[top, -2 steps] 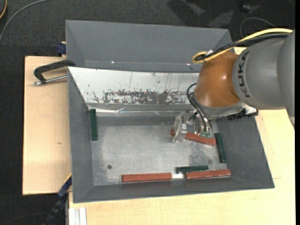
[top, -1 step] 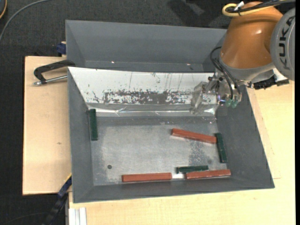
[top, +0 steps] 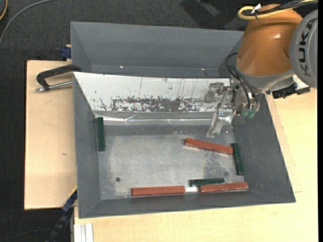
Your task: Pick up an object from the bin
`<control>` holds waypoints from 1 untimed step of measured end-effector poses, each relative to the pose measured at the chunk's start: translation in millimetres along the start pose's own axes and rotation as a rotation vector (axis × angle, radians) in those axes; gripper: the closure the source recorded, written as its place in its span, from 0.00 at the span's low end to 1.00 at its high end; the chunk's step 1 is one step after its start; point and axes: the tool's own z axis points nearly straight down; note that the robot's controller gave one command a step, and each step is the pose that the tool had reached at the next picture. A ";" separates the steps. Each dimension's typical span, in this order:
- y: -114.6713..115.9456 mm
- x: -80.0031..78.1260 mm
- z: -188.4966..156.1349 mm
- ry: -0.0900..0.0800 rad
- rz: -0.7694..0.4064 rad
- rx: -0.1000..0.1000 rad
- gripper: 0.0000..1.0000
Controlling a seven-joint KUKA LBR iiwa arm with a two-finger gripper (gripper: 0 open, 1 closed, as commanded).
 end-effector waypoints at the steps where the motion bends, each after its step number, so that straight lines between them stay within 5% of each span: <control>1: 2.8 15.8 150.9 0.014 -0.128 0.000 0.00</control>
Offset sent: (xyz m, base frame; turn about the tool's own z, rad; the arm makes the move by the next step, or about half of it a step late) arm -0.0124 0.0038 -0.1473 -0.1277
